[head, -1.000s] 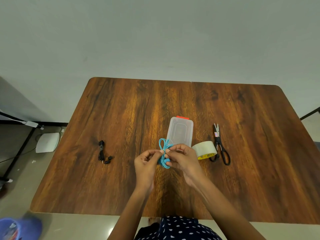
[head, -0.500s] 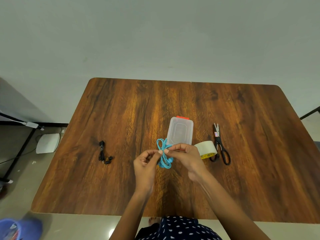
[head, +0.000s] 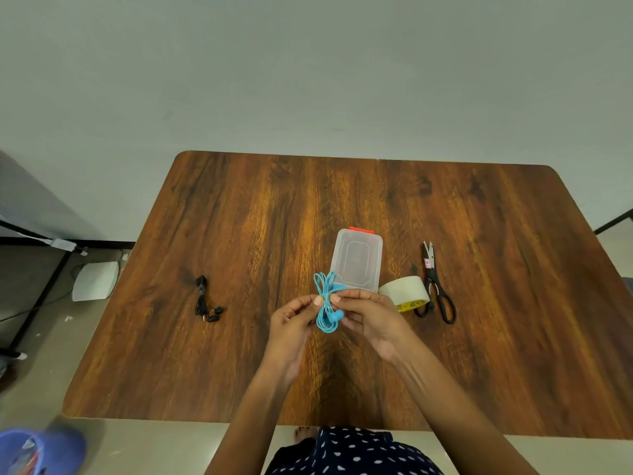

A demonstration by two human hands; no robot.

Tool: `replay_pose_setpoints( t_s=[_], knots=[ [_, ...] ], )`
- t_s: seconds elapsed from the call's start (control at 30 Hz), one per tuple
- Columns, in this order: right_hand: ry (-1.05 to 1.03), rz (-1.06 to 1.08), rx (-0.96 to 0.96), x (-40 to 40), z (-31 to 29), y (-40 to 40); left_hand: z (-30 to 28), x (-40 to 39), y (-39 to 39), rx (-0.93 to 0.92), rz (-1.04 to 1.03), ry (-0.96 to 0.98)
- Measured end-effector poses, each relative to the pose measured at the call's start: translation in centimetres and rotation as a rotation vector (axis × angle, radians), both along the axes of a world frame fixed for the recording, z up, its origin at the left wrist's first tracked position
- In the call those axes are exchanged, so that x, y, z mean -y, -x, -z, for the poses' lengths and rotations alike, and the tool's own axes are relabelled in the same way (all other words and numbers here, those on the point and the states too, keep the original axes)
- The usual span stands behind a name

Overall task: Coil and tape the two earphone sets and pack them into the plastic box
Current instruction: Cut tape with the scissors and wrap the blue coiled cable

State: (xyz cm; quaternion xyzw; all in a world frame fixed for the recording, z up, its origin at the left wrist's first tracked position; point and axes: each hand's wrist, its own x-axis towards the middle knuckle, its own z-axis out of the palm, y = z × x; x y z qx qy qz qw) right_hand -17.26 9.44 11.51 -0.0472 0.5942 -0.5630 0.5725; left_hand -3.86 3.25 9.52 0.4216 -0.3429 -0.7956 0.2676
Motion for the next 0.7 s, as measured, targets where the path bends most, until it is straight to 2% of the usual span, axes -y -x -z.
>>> replay_pose_setpoints(
  t_s=[0.17,0.27,0.4,0.7],
  knots=[
    [0.035,0.003,0.042,-0.24,0.18,-0.15,0.20,0.01,-0.26,-0.109,0.052,-0.087],
    [0.063,0.034,-0.017,-0.55,0.08,-0.35,0.24,0.22,-0.35,-0.025,0.058,-0.020],
    [0.054,0.022,-0.222,-0.78,-0.01,-0.53,0.44,0.54,-0.41,0.122,0.047,0.117],
    [0.083,0.027,-0.357,-0.72,0.26,-0.77,0.29,0.26,-0.05,0.135,0.005,0.028]
  ],
)
